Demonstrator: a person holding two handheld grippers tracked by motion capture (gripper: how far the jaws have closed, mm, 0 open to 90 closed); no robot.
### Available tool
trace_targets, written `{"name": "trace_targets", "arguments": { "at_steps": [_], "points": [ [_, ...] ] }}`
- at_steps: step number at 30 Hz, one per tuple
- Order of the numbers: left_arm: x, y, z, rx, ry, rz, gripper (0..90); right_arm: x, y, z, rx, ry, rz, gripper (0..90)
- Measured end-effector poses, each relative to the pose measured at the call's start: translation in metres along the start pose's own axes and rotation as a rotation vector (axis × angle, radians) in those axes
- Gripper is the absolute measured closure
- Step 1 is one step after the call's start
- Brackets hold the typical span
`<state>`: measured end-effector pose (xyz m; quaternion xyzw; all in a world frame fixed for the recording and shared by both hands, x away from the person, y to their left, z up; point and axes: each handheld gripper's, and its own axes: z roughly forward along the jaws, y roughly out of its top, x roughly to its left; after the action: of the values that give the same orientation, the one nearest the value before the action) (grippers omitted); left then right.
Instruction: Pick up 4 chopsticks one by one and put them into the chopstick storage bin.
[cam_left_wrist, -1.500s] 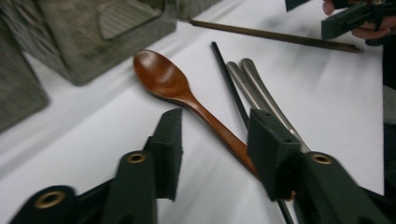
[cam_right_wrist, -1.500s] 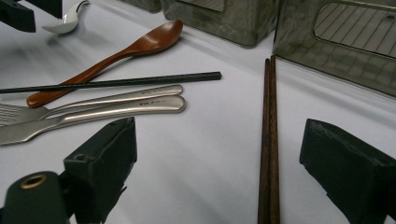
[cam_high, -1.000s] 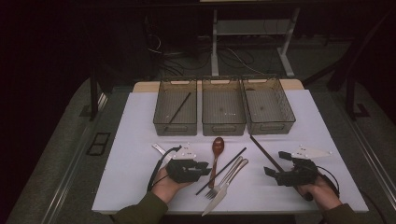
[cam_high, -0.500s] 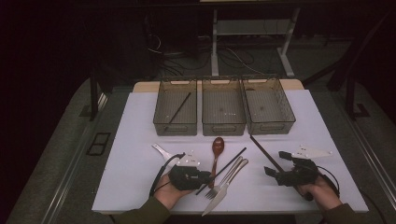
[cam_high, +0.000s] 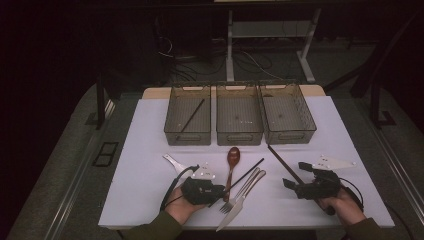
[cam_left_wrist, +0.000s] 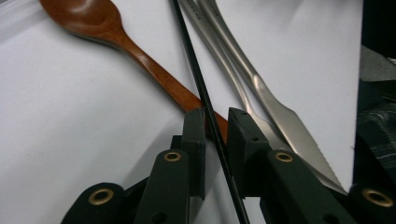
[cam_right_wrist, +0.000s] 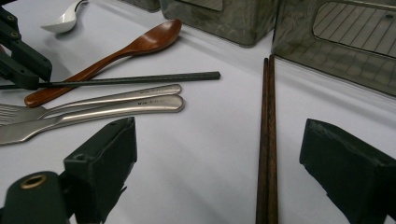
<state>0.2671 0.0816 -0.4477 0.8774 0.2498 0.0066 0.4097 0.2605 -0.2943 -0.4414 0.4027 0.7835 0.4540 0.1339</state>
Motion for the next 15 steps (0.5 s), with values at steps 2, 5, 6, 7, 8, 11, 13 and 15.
{"name": "trace_targets", "arguments": {
  "at_steps": [2, 5, 6, 7, 8, 11, 13, 15],
  "points": [
    [0.0019, -0.0002, 0.0001, 0.005, 0.006, 0.008, 75.4, 0.0001, 0.0000, 0.0000, 0.000, 0.001, 0.000, 10.7],
    [0.0026, -0.0010, 0.0010, 0.012, 0.020, 0.002, 75.4, 0.0000, 0.0000, 0.0000, 0.000, 0.001, -0.001, 10.7],
    [0.0030, -0.0012, 0.0013, 0.015, 0.023, 0.003, 75.4, 0.0000, 0.0000, 0.0000, 0.000, 0.001, -0.001, 10.7],
    [0.0031, -0.0014, 0.0018, 0.017, 0.026, 0.005, 75.4, 0.0000, 0.0000, 0.0000, 0.000, 0.001, -0.001, 10.7],
    [0.0033, -0.0015, 0.0019, 0.017, 0.027, 0.005, 75.5, 0.0000, 0.0000, 0.0000, 0.000, 0.001, -0.001, 10.7],
    [0.0037, -0.0014, 0.0020, 0.018, 0.030, 0.006, 76.2, 0.0002, 0.0000, 0.0001, 0.001, 0.001, -0.001, 10.7],
    [0.0037, -0.0013, 0.0020, 0.019, 0.033, 0.008, 76.8, 0.0002, 0.0000, 0.0002, 0.001, 0.001, -0.001, 10.6],
    [0.0043, -0.0012, 0.0020, 0.020, 0.037, 0.013, 78.1, 0.0000, -0.0001, 0.0002, 0.000, 0.001, -0.004, 10.7]
  ]
}}
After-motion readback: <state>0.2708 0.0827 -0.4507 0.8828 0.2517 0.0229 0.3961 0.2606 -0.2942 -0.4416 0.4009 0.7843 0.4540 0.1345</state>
